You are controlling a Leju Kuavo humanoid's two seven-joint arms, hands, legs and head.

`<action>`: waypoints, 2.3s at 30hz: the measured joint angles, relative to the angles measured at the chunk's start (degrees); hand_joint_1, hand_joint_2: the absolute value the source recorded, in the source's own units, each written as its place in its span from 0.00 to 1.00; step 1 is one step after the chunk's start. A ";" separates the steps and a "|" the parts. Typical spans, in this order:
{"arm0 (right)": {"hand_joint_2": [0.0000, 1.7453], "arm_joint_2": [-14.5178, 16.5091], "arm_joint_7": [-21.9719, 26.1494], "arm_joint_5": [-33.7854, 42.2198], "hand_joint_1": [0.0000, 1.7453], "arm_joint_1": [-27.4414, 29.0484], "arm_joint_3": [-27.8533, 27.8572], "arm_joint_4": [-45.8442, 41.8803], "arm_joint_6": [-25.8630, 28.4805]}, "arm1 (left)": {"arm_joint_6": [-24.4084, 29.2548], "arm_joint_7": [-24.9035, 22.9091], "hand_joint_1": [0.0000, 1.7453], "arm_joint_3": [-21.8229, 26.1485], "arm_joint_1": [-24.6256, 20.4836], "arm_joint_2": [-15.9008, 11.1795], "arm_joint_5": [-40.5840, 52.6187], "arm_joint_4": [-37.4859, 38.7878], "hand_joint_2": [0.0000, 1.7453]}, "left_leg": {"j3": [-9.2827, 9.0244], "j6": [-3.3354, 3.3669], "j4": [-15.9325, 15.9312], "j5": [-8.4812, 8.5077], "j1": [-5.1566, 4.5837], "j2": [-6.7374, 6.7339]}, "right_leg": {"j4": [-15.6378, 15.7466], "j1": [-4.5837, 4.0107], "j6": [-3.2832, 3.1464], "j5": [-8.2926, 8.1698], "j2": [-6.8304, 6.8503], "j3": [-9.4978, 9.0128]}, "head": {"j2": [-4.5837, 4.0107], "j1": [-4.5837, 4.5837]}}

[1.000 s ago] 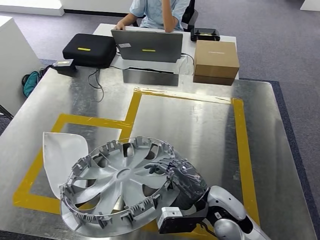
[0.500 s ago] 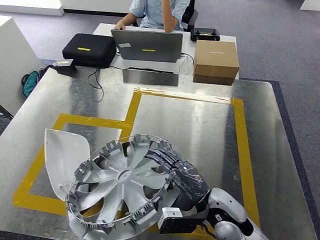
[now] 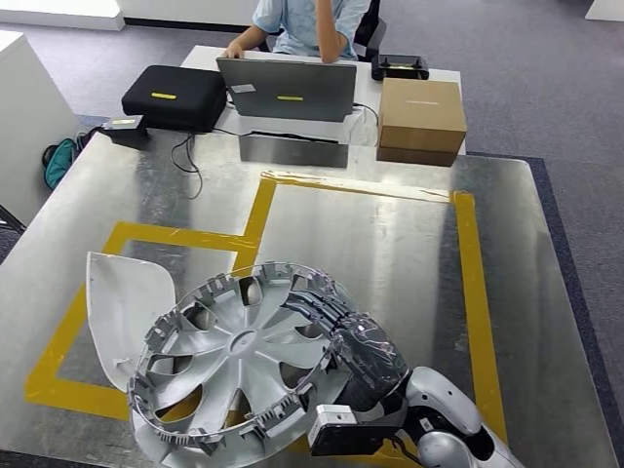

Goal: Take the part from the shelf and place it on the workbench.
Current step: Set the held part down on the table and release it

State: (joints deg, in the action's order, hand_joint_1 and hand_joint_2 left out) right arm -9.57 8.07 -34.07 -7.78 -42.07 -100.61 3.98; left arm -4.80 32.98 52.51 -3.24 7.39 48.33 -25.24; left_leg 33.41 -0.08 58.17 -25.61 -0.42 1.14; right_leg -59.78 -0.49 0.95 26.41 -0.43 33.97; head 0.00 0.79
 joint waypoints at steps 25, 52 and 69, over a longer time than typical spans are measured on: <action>1.00 -0.05 0.00 0.00 0.00 0.01 0.00 0.00 0.00 | -0.01 -0.01 0.00 -0.01 0.00 0.00 0.00 0.02 0.00 | 0.00 0.00 0.00 0.00 0.00 0.00 | 0.00 0.00 0.00 0.00 0.00 0.00 | 0.00 0.00; 1.00 -0.17 0.00 0.00 0.00 0.01 0.00 0.00 0.00 | 0.00 -0.02 0.00 -0.03 0.00 0.00 0.00 0.20 0.00 | 0.00 0.00 0.00 0.00 0.00 0.00 | 0.00 0.00 0.00 0.00 0.00 0.00 | 0.00 0.01; 1.00 -3.46 -9.99 -30.30 0.00 13.83 14.65 -17.59 22.10 | -2.23 -0.87 0.00 3.84 5.79 3.07 -2.08 -6.03 0.00 | 0.06 0.06 0.01 -0.21 -0.07 0.03 | 0.15 0.07 0.09 0.15 0.01 0.01 | 0.00 0.02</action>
State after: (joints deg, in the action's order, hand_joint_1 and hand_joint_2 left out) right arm -13.03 -1.92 -64.38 6.05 -27.43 -118.20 26.08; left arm -7.02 32.11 56.35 2.54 10.46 46.25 -31.27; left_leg 33.47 -0.02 58.18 -25.83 -0.49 1.17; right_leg -59.64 -0.43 1.04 26.56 -0.41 33.98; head 0.00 0.81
